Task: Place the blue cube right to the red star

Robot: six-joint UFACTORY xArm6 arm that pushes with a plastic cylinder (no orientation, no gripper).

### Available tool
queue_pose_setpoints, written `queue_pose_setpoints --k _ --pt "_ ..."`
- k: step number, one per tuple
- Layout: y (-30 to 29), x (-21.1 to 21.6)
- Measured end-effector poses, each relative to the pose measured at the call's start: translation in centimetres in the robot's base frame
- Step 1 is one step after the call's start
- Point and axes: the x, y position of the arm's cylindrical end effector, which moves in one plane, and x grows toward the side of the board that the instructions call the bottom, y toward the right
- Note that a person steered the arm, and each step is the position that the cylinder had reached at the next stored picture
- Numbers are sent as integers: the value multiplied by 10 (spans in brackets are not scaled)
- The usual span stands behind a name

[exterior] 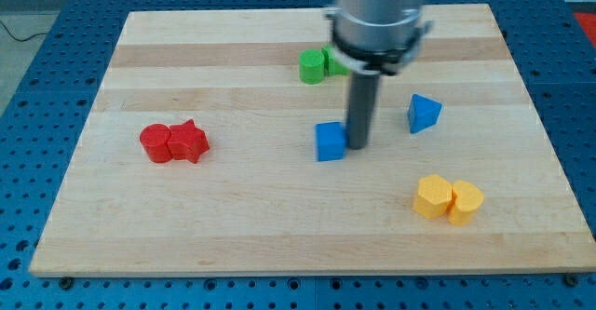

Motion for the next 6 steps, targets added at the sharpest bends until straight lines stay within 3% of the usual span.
queue_pose_setpoints --k 1,3,6 --pt "-46 0" --pt "-13 38" --pt "-78 8"
